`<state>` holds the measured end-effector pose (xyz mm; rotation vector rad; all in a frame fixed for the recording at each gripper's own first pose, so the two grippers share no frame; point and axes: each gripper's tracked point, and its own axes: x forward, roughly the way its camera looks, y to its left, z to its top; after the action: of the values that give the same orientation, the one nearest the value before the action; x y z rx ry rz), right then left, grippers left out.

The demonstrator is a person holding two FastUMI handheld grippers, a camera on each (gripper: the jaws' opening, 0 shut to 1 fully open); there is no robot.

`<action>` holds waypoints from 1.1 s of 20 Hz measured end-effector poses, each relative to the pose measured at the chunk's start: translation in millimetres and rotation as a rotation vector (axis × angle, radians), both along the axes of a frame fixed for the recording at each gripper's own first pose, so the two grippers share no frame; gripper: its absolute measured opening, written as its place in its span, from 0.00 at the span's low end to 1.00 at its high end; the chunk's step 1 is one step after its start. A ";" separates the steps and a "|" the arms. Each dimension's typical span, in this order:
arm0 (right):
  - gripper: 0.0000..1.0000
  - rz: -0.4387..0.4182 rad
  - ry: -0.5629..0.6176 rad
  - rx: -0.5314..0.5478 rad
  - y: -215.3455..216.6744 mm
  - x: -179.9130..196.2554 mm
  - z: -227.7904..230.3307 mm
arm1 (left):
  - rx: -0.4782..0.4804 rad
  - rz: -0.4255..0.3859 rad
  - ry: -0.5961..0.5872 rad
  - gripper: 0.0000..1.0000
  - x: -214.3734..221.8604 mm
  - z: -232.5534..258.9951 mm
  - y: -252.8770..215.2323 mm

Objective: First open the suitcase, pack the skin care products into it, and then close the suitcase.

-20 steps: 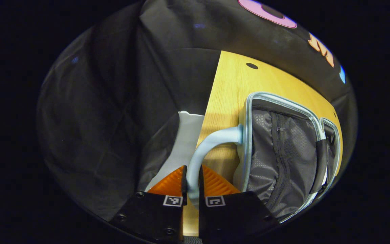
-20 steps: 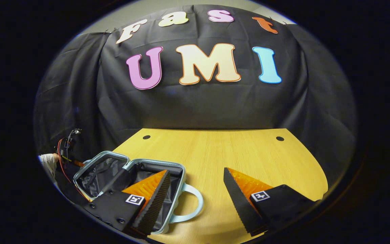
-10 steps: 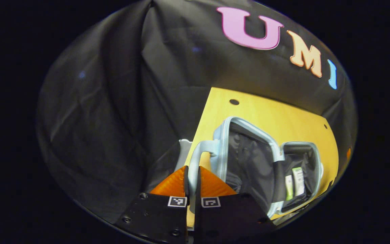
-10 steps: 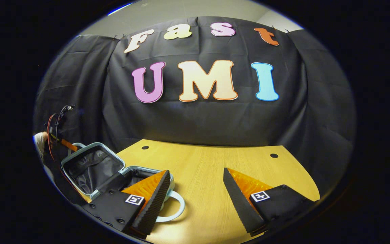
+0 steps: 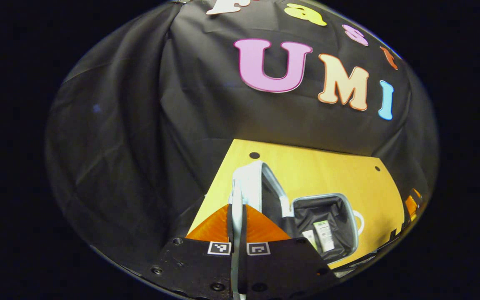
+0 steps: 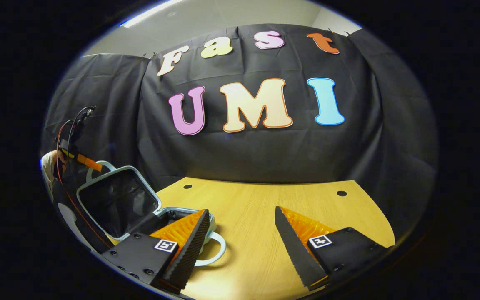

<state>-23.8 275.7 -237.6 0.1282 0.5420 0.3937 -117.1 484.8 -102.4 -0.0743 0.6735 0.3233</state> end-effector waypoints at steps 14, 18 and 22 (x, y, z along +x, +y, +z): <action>0.98 -0.056 -0.036 0.011 -88.0 11.9 18.4 | -0.104 -0.249 -0.159 0.00 75.1 5.5 -193.4; 0.98 -0.057 -0.042 0.008 -95.2 15.9 19.3 | -0.157 -0.318 -0.145 0.00 82.8 -15.5 -244.1; 0.98 -0.055 -0.050 0.002 -99.4 16.8 21.1 | -0.186 -0.372 -0.114 0.00 88.7 -42.8 -281.0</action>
<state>-7.0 176.3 -216.5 0.1342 0.4874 0.3431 -28.4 203.8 -145.2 -0.1417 0.5895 -0.1010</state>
